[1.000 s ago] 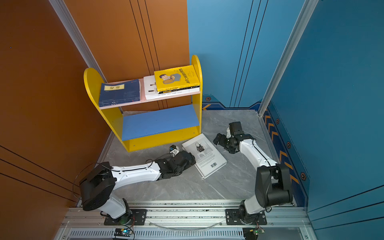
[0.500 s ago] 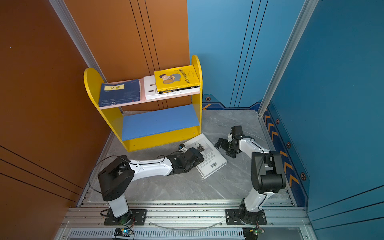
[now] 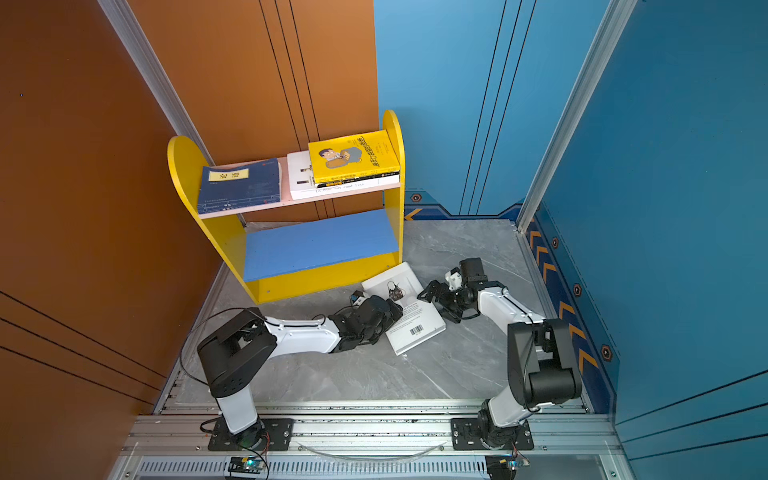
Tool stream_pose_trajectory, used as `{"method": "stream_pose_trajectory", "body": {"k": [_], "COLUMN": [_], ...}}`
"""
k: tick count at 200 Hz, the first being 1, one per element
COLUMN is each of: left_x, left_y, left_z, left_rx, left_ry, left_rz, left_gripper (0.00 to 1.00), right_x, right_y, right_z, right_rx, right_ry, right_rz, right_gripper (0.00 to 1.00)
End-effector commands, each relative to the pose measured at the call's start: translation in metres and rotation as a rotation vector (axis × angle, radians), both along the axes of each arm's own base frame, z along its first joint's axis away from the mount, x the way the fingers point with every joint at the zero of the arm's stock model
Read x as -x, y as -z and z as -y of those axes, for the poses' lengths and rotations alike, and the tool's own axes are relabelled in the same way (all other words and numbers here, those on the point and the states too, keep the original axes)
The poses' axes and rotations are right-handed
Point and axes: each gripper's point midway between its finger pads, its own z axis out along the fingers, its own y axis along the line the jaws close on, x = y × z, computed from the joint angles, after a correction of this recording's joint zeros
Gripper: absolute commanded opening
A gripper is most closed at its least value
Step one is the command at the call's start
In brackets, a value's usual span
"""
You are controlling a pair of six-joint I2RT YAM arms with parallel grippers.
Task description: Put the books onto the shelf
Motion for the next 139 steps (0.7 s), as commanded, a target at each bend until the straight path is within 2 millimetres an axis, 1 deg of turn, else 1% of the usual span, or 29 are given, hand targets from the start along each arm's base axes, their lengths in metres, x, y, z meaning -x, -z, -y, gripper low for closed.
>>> {"method": "stream_pose_trajectory", "body": {"k": [1,29,43,57,87,93,113,132,139], "left_x": [0.011,0.01,0.008,0.007,0.011,0.013,0.019,0.024,0.027], "left_y": [0.01,0.004,-0.001,-0.006,-0.004,-0.003,-0.002,0.004,0.009], "left_z": [0.007,0.003,0.001,-0.003,-0.029,-0.035,-0.052,-0.058,-0.058], "left_rx": [0.09,0.185,0.246,0.309,0.377,0.375,0.357,0.333,0.316], "left_ry": [0.016,-0.007,-0.012,-0.027,-0.125,-0.143,-0.183,-0.194,-0.189], "left_rz": [-0.035,0.009,0.045,0.082,0.123,0.126,0.138,0.109,0.089], "left_gripper": [0.98,0.97,0.98,0.97,0.97,0.96,0.97,1.0,0.98], "right_x": [0.022,0.027,0.034,0.041,0.043,0.044,0.048,0.056,0.058], "right_y": [-0.044,-0.07,-0.076,-0.074,-0.064,-0.062,-0.065,-0.067,-0.068], "right_z": [-0.044,-0.052,-0.06,-0.067,-0.08,-0.082,-0.087,-0.097,-0.101], "right_rx": [-0.201,-0.266,-0.277,-0.252,-0.194,-0.187,-0.156,-0.136,-0.132], "right_ry": [-0.095,-0.084,-0.107,-0.128,-0.137,-0.138,-0.162,-0.203,-0.218], "right_rz": [0.006,0.044,0.046,0.045,0.043,0.039,0.05,0.048,0.051], "right_gripper": [0.96,0.96,0.96,0.96,0.95,0.94,0.94,0.94,0.94]}}
